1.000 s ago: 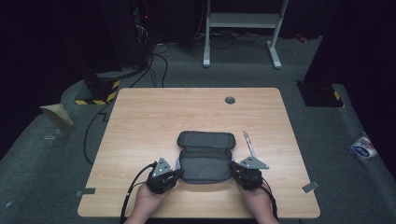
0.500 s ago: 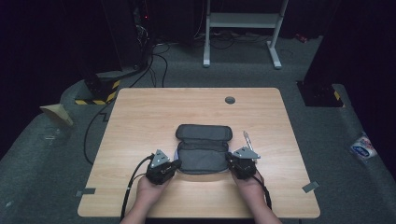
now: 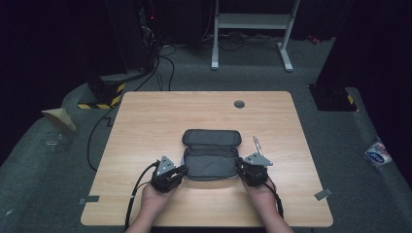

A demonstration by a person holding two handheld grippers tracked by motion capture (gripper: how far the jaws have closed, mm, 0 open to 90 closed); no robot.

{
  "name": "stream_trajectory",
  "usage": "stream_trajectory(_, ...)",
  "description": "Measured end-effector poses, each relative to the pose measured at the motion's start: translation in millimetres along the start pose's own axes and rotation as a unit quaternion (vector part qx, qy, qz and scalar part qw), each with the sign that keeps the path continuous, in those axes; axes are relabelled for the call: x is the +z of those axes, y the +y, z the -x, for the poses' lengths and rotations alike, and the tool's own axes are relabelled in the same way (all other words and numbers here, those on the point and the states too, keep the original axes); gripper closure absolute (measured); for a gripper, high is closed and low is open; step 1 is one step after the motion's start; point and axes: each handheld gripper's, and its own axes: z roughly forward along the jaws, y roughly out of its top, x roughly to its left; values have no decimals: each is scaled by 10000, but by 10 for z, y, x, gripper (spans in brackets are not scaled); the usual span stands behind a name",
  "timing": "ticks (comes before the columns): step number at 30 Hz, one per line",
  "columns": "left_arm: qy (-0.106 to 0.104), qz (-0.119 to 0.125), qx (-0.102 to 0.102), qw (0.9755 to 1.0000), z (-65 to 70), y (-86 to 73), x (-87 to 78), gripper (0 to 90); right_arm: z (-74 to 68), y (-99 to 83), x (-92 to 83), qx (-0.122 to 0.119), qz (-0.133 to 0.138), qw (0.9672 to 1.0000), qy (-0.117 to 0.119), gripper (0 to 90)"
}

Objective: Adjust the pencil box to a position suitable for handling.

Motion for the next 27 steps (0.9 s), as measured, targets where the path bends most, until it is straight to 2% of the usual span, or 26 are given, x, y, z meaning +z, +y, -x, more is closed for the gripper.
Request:
stream_trajectory(2, 37, 23, -20, 10000, -3, -8, -10, 770, -2, -1, 0, 17, -3, 10000, 12, 767)
stream_trajectory(8, -30, 178, -166, 9997, -16, -10, -96, 739, 3, 8, -39, 66, 116, 9999, 79, 729)
stream_trajectory(18, 7, 210, -94, 9997, 12, -14, -177, 718, -40, 22, -201, 12, 415, 9989, 214, 677)
stream_trajectory(20, 34, 212, -38, 9998, 15, -15, -200, 711, -30, 22, -215, 11, 408, 9989, 226, 668)
stream_trajectory(27, 46, 203, -53, 9998, 24, -31, -251, 685, 8, -9, -276, 30, 397, 9988, 273, 654)
